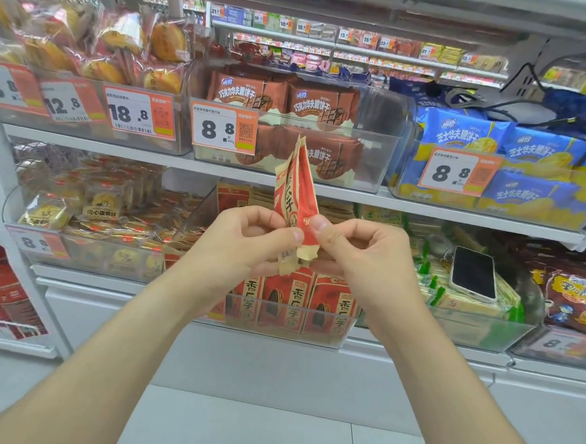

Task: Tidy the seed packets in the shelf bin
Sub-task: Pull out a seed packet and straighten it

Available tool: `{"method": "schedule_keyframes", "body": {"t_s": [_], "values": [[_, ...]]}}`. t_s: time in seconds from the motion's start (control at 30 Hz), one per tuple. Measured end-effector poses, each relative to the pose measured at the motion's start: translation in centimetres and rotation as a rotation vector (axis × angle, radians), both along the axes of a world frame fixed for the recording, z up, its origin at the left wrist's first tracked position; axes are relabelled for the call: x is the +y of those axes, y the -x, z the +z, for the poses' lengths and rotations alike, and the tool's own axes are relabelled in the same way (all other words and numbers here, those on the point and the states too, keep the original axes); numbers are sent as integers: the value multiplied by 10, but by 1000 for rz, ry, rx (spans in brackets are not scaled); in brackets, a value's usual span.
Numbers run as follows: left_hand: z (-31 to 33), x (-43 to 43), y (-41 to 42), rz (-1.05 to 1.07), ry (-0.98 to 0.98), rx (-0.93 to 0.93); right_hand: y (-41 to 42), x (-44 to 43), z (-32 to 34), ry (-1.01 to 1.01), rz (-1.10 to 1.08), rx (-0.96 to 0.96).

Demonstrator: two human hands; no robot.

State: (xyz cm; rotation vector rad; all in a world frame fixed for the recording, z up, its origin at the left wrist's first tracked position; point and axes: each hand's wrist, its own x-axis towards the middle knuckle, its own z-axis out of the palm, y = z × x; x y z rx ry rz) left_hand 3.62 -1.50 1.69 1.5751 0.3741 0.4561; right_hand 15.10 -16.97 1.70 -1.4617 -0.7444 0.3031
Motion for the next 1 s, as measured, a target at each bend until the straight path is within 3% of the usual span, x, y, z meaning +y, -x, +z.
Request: {"method": "schedule_keyframes", "body": {"t_s": [0.1, 0.2, 0.4, 0.57, 0.73, 0.93, 1.0], "values": [[2, 0, 1, 24, -5, -6, -3, 2, 1, -19, 0, 39], [2, -2, 0, 9, -7, -23, -5, 4, -2, 40, 0, -141], [-1, -4, 0, 3, -20, -2, 0, 8, -7, 107, 126, -229], [-2, -2, -2, 5, 14, -40, 0, 5, -1, 59, 169, -31], [1, -6, 0, 34, 1, -32, 1, 1, 2, 98, 182, 18], [1, -5, 1, -102, -50, 32, 4, 15, -9, 25, -109, 14], [-1, -6, 0, -138, -90, 39, 5, 20, -11, -29, -79, 73]]}}
